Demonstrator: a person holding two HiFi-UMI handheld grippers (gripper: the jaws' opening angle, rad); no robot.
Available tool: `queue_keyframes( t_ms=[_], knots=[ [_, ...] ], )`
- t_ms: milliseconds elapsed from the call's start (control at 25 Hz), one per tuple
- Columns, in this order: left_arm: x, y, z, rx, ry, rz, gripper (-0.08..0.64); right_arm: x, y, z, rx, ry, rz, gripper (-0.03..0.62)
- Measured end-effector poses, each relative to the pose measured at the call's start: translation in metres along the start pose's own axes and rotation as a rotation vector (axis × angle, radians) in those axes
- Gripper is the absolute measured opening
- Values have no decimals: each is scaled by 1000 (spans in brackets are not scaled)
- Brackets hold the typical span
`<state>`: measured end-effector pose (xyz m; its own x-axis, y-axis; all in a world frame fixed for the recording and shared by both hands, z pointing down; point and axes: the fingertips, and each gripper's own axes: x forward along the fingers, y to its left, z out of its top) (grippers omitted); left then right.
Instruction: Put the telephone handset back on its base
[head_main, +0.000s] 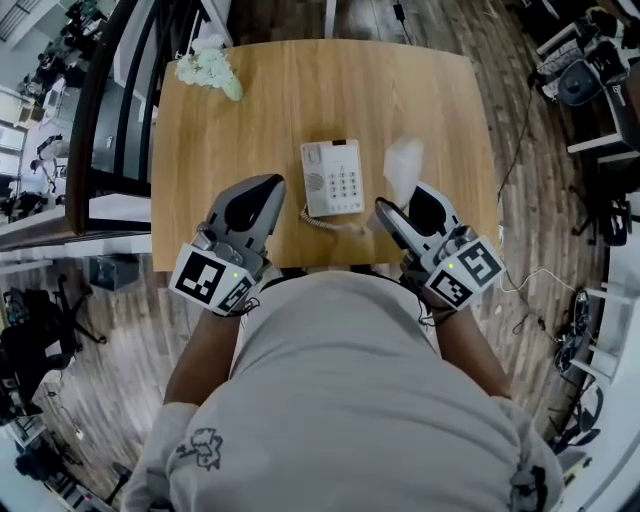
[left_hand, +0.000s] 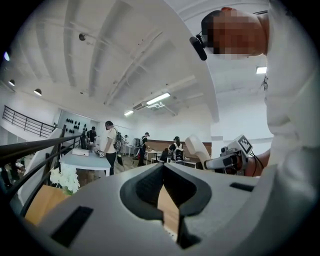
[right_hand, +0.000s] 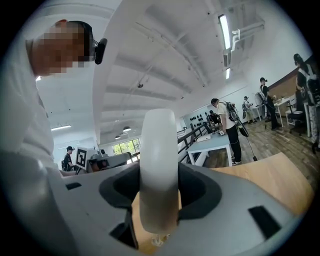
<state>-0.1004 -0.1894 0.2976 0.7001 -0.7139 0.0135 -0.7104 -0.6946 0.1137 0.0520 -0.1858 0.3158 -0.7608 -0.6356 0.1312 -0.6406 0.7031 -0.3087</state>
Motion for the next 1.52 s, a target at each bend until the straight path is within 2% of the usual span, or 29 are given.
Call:
queue_keyframes(
  t_ms=[280, 600, 880, 1080, 1520],
  knots=[
    [-29, 34, -5, -24, 3, -97, 6, 31, 38, -21, 20, 29, -85, 221],
    [-47, 56, -26, -64, 27, -135, 6, 58, 51, -50, 63, 99, -118, 222],
    [-40, 55, -37, -71, 54, -121, 6, 68, 33, -79, 139, 153, -126, 222],
    [-38, 57, -56, -63, 108, -118, 6, 80, 13, -103, 183, 202, -154, 221],
    [-29, 67, -99, -120, 183, -94, 6, 102, -22, -147, 261, 283, -238, 222]
  ],
)
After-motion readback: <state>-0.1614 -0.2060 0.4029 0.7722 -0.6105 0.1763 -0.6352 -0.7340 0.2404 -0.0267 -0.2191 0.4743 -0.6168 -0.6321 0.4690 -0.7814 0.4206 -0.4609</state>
